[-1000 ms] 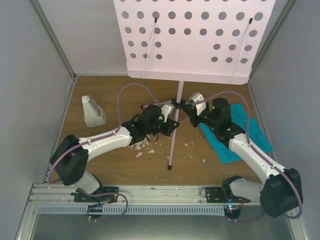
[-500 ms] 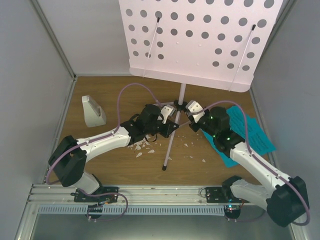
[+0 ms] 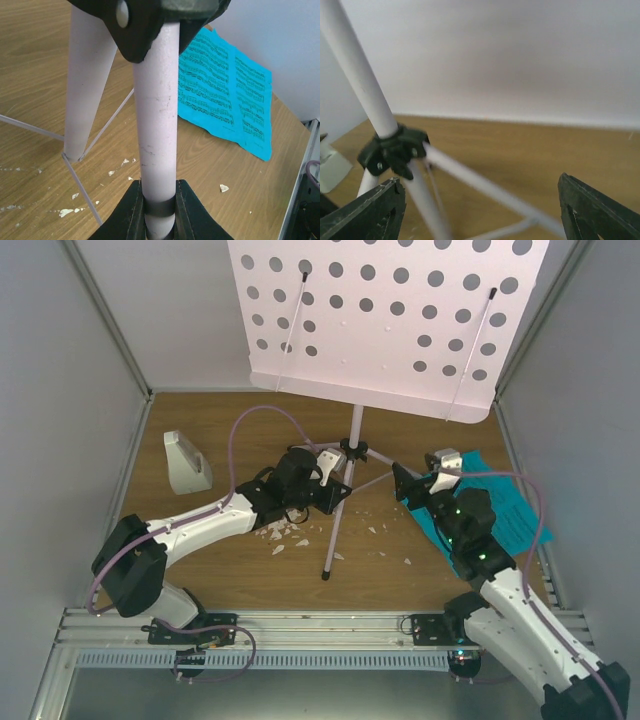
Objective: Pack up the instrument practice props
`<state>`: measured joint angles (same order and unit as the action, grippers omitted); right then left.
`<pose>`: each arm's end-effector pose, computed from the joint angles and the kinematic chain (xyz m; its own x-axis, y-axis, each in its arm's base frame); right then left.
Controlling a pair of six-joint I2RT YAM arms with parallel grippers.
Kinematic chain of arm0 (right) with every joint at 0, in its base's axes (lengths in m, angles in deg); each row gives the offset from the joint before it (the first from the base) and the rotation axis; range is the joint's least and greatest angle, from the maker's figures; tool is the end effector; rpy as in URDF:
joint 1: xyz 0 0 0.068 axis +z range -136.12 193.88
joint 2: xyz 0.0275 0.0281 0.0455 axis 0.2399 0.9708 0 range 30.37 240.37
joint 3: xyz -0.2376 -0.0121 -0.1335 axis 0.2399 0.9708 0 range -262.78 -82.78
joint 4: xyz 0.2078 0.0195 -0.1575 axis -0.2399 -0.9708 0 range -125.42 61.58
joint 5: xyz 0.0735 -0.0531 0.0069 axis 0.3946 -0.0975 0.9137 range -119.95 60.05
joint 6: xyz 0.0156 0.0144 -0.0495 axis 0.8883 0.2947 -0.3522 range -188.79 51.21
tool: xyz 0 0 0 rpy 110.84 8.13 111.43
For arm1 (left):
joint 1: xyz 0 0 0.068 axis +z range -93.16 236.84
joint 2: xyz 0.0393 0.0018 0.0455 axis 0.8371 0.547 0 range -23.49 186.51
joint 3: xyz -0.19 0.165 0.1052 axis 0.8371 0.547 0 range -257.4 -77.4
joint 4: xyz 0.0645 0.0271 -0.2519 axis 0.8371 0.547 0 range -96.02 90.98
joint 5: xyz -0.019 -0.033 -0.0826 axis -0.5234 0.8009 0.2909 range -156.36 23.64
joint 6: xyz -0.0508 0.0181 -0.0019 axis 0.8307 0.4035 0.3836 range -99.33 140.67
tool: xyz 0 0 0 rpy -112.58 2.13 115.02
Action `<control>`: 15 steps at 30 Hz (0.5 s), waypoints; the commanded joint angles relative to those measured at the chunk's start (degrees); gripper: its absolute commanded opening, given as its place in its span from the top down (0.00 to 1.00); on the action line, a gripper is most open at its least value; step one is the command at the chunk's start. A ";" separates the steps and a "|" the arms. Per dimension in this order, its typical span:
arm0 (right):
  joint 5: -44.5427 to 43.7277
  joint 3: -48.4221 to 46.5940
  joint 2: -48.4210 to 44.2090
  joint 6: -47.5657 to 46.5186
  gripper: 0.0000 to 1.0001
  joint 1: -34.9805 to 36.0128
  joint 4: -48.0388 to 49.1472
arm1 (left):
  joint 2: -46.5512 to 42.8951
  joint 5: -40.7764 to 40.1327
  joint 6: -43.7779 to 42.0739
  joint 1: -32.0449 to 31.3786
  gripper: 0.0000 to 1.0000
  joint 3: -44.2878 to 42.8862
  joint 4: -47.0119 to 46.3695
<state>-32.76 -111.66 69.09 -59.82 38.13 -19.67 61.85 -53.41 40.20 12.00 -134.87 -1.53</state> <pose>0.1604 0.0703 0.2939 -0.0739 0.1375 -0.9877 -0.3583 0.9206 0.1550 0.2319 -0.2419 0.2568 -0.6324 0.1693 -0.7559 0.6472 0.6518 -0.3954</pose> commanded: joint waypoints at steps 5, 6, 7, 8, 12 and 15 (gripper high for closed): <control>12.39 9.02 -2.56 45.83 0.17 -3.50 6.97 | -2.00 -2.44 -0.93 0.81 1.00 1.16 -0.37; 13.73 10.43 -2.57 50.70 0.17 -3.51 10.41 | -2.02 -2.38 -0.68 0.81 1.00 1.32 -0.68; 14.87 11.58 -2.31 54.93 0.17 -3.49 14.42 | -2.03 -2.24 -0.52 0.81 1.00 1.39 -0.90; 15.92 12.30 -1.80 58.39 0.17 -3.45 16.97 | -2.02 -2.16 -0.39 0.81 1.00 1.42 -1.06; 20.24 8.93 2.13 65.00 0.16 -3.41 18.38 | -1.76 -1.68 -0.03 0.81 1.00 1.40 -1.36; 24.78 5.83 7.29 68.06 0.11 -3.35 21.17 | -1.76 -1.40 0.07 0.81 1.00 1.39 -1.38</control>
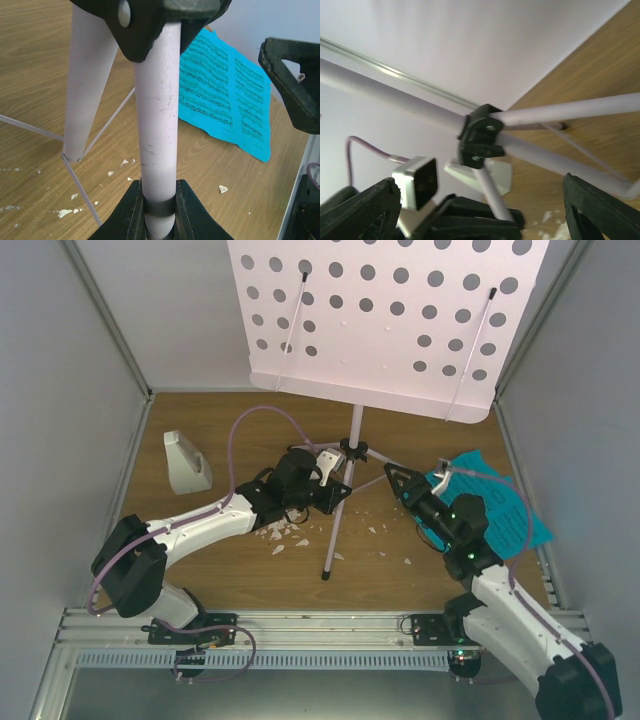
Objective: Pack up the instrument practice props
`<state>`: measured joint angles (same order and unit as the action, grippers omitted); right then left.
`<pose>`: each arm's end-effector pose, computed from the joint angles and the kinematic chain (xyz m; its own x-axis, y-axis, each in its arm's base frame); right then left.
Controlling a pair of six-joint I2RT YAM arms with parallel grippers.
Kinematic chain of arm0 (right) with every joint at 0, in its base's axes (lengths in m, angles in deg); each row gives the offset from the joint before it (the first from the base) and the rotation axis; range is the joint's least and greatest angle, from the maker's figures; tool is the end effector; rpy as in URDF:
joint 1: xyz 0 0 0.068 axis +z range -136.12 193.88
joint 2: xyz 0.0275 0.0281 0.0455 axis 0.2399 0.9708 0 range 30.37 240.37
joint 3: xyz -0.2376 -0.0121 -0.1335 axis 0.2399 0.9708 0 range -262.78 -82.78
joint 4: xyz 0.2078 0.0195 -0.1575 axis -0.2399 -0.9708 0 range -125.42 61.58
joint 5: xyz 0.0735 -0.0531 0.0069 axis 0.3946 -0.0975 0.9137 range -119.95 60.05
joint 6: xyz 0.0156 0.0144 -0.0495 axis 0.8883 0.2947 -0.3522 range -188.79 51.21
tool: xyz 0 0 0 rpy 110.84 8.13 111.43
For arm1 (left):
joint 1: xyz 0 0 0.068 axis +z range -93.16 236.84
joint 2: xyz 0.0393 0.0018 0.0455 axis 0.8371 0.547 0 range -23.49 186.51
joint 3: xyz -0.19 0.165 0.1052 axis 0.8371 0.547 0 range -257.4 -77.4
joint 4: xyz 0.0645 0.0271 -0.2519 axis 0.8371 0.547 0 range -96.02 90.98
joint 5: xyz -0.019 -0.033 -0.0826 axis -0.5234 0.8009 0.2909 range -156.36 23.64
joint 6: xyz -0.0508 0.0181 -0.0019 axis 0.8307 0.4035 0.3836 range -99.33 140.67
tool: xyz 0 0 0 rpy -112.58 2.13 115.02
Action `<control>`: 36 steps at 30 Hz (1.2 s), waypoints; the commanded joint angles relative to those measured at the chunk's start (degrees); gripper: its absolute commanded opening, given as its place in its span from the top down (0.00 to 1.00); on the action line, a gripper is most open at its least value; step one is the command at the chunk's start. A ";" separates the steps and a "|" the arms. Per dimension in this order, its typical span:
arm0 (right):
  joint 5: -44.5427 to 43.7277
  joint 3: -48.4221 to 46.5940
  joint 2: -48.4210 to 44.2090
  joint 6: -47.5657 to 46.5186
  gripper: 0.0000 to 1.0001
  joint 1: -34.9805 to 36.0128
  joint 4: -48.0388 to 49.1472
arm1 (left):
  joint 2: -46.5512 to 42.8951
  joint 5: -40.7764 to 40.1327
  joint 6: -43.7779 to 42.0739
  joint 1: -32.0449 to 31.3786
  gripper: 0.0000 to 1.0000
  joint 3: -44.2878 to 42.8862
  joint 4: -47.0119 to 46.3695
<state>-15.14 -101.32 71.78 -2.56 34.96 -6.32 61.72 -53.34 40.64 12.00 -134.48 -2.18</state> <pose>0.1641 0.0730 0.2468 -0.5414 0.7396 -0.3999 -0.2249 0.3309 0.9165 0.2315 -0.2416 0.2563 -0.6339 0.1610 -0.7565 0.6447 0.6503 -0.4019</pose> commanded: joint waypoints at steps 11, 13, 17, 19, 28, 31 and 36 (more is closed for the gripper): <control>11.51 -9.05 17.96 14.81 0.10 0.77 16.14 | -2.12 -1.41 -0.40 0.81 1.00 0.89 -0.69; 10.71 -9.16 18.99 13.48 0.08 0.88 15.80 | -1.92 -1.11 -0.37 0.81 1.00 0.94 -0.76; 9.94 -9.13 20.67 13.07 0.11 0.90 16.18 | -1.89 -0.93 -0.04 0.83 1.00 1.18 -1.13; 10.33 -8.81 22.03 13.67 0.12 0.89 17.19 | -1.89 -0.92 0.06 0.81 1.00 1.27 -1.27; 13.09 -10.38 27.41 14.54 0.27 0.96 21.19 | -1.80 -0.85 0.42 0.81 1.00 1.35 -1.83; 13.43 -10.24 28.48 15.37 0.32 1.02 22.37 | -1.83 -0.89 0.37 0.81 1.00 1.36 -1.88; 13.61 -10.55 28.96 15.11 0.39 0.98 22.52 | -1.89 -1.10 0.16 0.81 1.00 1.18 -1.53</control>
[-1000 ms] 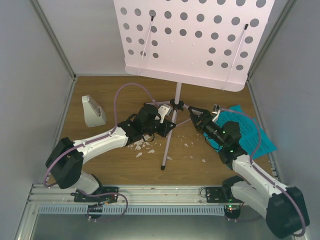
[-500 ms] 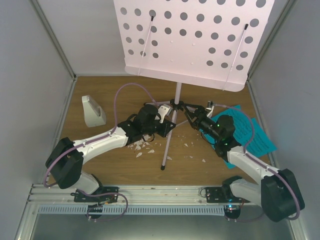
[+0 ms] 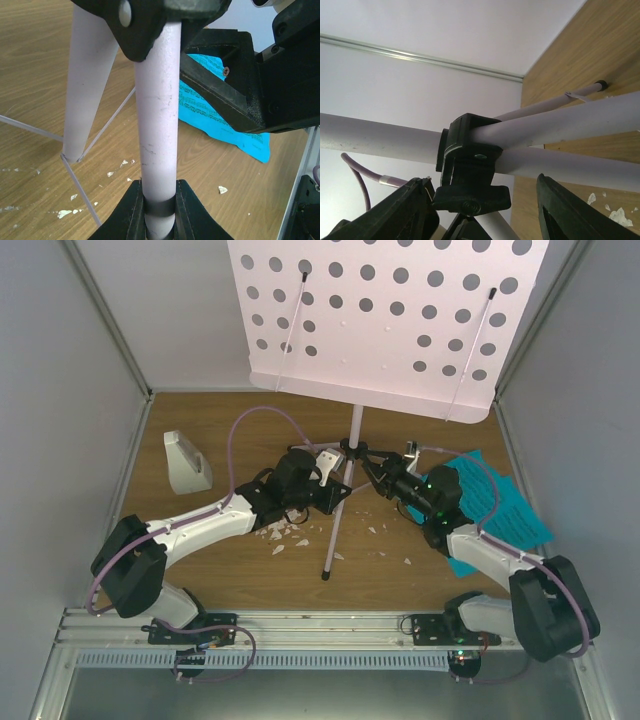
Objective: Pack up the instrument practice props
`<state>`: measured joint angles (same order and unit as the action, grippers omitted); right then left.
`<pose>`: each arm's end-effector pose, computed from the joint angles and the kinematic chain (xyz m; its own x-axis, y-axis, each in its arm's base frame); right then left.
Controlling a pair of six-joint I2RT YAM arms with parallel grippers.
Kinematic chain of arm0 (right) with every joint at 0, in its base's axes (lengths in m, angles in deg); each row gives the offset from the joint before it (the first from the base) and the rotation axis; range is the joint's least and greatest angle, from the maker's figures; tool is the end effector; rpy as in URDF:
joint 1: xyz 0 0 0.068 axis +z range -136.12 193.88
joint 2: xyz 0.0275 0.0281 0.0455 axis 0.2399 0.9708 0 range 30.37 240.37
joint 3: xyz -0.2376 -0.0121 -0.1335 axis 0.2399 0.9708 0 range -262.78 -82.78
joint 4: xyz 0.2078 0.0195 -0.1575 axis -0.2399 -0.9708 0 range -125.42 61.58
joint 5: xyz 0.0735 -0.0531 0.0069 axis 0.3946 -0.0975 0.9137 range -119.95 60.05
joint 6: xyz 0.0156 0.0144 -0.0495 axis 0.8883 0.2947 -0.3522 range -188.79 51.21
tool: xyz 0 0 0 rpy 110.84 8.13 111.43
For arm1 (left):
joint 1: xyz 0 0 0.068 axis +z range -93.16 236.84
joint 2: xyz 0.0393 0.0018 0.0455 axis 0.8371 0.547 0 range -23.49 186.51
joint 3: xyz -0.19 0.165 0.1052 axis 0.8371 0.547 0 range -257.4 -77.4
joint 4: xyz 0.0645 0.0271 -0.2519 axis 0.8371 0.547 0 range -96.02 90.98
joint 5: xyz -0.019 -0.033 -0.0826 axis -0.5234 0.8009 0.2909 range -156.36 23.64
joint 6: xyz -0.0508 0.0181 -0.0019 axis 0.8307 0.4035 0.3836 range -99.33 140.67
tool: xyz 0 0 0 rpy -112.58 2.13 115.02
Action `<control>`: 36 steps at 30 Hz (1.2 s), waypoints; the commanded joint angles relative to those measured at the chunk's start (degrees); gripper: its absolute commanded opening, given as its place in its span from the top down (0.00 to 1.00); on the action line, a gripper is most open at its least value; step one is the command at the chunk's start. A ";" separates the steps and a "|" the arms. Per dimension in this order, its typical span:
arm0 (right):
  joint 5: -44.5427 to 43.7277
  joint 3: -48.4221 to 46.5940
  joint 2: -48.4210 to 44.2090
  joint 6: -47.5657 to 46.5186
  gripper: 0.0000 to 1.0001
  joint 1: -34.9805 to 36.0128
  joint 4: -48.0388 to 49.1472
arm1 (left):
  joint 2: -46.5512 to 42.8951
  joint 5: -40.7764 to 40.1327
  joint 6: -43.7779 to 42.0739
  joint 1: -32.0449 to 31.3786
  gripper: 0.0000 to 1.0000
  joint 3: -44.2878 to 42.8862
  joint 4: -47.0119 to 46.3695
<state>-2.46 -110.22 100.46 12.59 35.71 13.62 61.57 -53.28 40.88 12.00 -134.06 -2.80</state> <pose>0.2320 0.1106 0.2388 -0.7511 0.6440 -0.1451 -0.1040 0.1016 0.9894 0.2310 -0.2411 0.2557 -0.6335 0.1553 -0.7580 0.6442 0.6484 -0.4055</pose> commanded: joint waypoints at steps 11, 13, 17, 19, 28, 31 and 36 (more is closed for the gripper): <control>0.83 -1.74 -0.45 -0.60 0.57 0.41 2.65 | -1.74 -1.31 0.01 0.81 1.00 0.94 -0.91; 0.73 -1.74 -0.70 -0.82 0.60 0.41 2.62 | -1.79 -1.26 0.09 0.81 1.00 1.03 -0.95; 0.52 -2.10 -0.82 -3.20 0.65 0.54 1.63 | -1.74 -1.13 0.14 0.81 1.00 1.04 -1.03; 0.06 -2.86 -0.98 -6.63 0.67 0.68 -0.18 | -1.74 -1.08 0.18 0.81 1.00 1.03 -1.08; -9.81 -4.46 -4.14 -29.80 0.69 2.80 -12.33 | -1.93 -1.28 0.14 0.81 1.00 1.04 -1.03; -12.53 -5.40 -4.88 -41.69 0.67 3.51 -15.25 | -1.91 -1.21 0.10 0.81 1.00 0.94 -1.03; -15.57 -6.31 -6.18 -56.22 0.59 4.03 -18.73 | -2.09 -1.24 -0.07 0.81 1.00 0.79 -0.82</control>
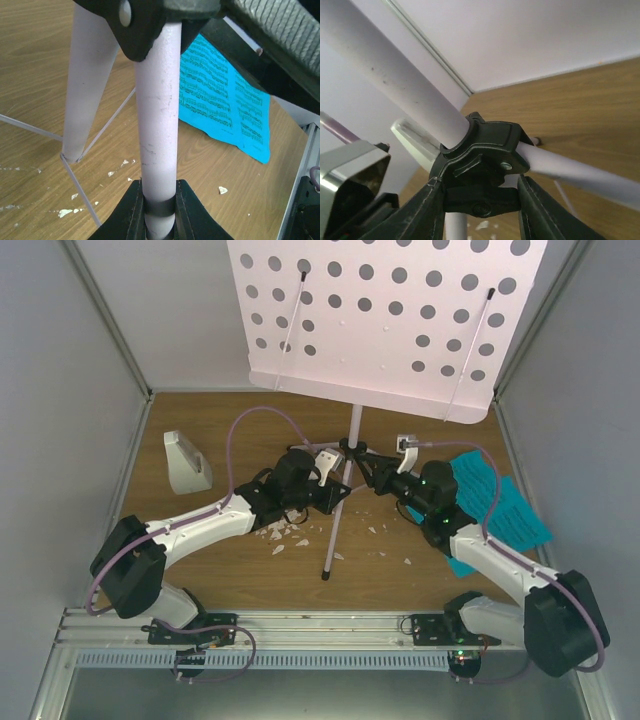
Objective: Pack up the instrument practice props
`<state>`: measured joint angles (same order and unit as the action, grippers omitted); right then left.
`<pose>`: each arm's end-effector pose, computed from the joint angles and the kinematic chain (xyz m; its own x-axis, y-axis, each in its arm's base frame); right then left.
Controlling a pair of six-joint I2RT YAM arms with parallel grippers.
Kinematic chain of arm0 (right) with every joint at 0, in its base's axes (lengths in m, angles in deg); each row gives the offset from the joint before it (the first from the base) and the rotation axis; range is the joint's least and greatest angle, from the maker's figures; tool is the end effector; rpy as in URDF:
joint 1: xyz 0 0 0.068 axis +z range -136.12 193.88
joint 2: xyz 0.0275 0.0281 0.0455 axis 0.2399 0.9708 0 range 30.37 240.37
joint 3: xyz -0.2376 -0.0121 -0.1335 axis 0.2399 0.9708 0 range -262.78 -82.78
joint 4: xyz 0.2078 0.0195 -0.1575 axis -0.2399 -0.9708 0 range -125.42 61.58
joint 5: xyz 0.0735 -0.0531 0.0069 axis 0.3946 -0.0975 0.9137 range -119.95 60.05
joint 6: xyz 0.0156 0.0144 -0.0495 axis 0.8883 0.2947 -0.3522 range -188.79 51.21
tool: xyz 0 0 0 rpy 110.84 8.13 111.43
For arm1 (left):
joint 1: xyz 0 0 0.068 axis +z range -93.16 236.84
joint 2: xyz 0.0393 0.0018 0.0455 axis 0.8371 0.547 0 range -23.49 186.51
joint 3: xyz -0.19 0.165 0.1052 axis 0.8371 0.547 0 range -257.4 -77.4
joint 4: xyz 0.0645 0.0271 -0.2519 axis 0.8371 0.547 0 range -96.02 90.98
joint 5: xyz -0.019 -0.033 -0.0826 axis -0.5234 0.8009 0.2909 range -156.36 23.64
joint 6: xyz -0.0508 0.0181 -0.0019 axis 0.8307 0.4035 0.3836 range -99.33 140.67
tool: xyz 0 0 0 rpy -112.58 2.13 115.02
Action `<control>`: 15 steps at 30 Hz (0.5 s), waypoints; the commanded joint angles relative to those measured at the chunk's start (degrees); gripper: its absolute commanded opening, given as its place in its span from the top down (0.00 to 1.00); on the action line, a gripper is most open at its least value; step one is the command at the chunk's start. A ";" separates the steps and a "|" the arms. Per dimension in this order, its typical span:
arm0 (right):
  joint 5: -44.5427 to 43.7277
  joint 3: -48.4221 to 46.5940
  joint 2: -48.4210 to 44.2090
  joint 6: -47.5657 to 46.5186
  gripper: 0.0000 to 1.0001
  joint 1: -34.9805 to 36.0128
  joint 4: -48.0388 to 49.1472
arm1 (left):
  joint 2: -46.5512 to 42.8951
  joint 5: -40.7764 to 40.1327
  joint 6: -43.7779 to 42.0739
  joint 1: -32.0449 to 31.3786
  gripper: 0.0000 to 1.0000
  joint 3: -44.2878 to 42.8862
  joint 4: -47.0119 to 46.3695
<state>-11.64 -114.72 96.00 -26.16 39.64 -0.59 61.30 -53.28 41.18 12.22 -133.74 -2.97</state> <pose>0.2252 0.1210 0.2571 -0.5375 0.4546 -0.7102 -0.4484 0.5592 0.6973 0.2311 -0.2394 0.2555 -0.6363 0.1483 -0.7571 0.6390 0.6511 -0.4095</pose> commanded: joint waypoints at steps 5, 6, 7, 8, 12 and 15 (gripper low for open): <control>-3.49 -6.90 -4.00 -18.51 0.38 0.08 -9.93 | -1.83 -1.52 -0.73 0.58 1.00 0.19 -0.03; -3.48 -7.52 -4.89 -17.20 0.33 0.06 -10.47 | -1.77 -1.56 -0.74 0.59 1.00 0.05 0.12; -3.94 -7.75 -5.80 -15.58 0.29 -0.09 -10.63 | -1.70 -1.55 -0.81 0.59 1.00 0.03 0.26; -4.58 -7.60 -6.78 -13.30 0.25 -0.59 -10.77 | -1.66 -1.52 -0.74 0.59 1.00 -0.12 0.28; -0.44 -4.43 -8.75 -0.65 0.21 -3.79 -7.95 | -1.64 -1.34 -0.33 0.59 1.00 0.12 0.14; 4.95 0.63 -7.71 13.67 0.22 -5.42 -1.00 | -1.65 -1.10 -0.21 0.59 0.96 0.26 -0.04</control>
<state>-12.65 -119.42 87.23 -29.86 36.08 -7.23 61.30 -53.26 41.18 12.22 -133.74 -2.97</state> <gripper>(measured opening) 0.788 0.117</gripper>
